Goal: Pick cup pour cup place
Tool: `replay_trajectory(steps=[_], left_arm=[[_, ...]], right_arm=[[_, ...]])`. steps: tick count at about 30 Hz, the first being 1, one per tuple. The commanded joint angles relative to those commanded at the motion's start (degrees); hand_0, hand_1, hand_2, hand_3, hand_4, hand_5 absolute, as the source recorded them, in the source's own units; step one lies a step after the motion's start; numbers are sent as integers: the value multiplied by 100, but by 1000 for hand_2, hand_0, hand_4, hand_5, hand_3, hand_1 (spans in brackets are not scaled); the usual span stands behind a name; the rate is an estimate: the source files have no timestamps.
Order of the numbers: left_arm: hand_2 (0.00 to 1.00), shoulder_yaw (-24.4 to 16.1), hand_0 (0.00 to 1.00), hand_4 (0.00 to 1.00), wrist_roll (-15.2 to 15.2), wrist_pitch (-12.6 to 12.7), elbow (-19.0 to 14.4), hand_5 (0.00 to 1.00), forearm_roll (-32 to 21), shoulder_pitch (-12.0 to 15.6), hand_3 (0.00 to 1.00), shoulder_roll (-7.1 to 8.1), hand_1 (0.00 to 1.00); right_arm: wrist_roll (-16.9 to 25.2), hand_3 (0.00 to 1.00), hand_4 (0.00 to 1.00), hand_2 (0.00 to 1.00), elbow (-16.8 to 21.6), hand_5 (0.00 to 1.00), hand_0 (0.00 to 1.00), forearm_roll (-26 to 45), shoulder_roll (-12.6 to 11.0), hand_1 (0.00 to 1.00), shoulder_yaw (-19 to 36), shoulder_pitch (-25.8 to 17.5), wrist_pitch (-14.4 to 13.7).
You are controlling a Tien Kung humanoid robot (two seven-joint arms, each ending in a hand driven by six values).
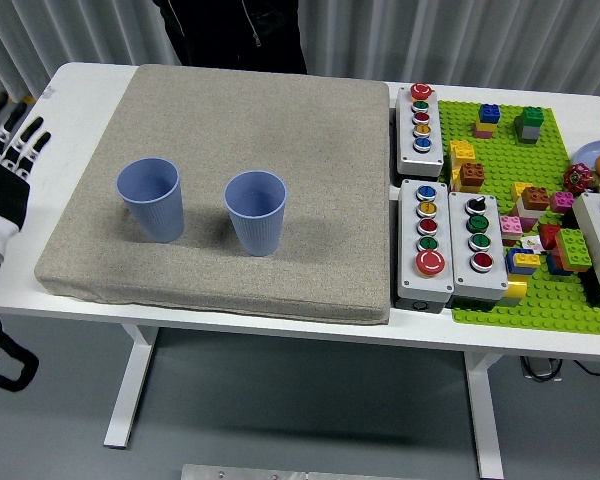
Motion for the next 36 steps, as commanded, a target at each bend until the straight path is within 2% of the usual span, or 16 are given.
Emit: replay_trajectory(steps=[5,9,10,11,15,16,18,21,22,27,28,33,36], left_arm=[[864,61,814,886,2,79,-197,930,307,276,865,-84,795],[864,143,814,886,-5,181,-253,930,501,349,865,-124,795],[864,188,814,887,-6,258,-252,812,637,350,858,-137,795],[864,199,814,887,-7,277,-252,812,673,350,858,-140,795],[864,329,814,887,-27,705,-240,812,1363,309,858,-206,795],[888,360,823,888,-29,911,-220,513,1615,290,874,-237,818],[888,420,823,888,-8,1278,-176,513,2099,265,874,-279,818],[888,486,823,888,25,1664,-88,513,2798,267,874,-331,818],[986,495,873,902,32,1744,-56,439,3052,273,955,-349,870],[986,521,873,902,216,1763,40,439,4086,307,955,-384,870],[998,522,924,939,230,1759,43,395,4174,309,998,-385,927],[998,574,924,939,480,1496,62,395,4796,389,998,-413,927],[998,626,946,960,578,1344,101,364,4953,430,998,-416,942]], right_arm=[[-16,571,2,563,0,65,701,-110,1,629,56,-5,33],[-13,571,2,563,-1,65,701,-139,1,629,75,-2,50],[-13,571,2,563,-2,65,700,-141,2,629,73,1,52],[-12,571,2,563,-2,65,700,-141,2,629,73,2,53],[-16,571,2,563,-1,65,700,-139,1,629,66,9,52],[-15,571,2,563,-1,63,700,-135,2,629,64,10,50],[-15,571,2,563,-1,63,700,-132,3,629,61,12,46],[-13,571,2,563,-3,63,700,-132,3,629,57,13,41],[-12,571,2,563,-3,61,700,-127,4,629,55,11,37],[-14,571,2,563,-3,61,700,-131,6,629,62,8,29],[-15,571,2,563,-3,59,700,-132,6,628,63,7,29],[-25,571,2,563,-1,59,700,-162,7,628,78,15,29],[-26,571,2,562,-1,57,700,-163,5,628,69,18,30]])
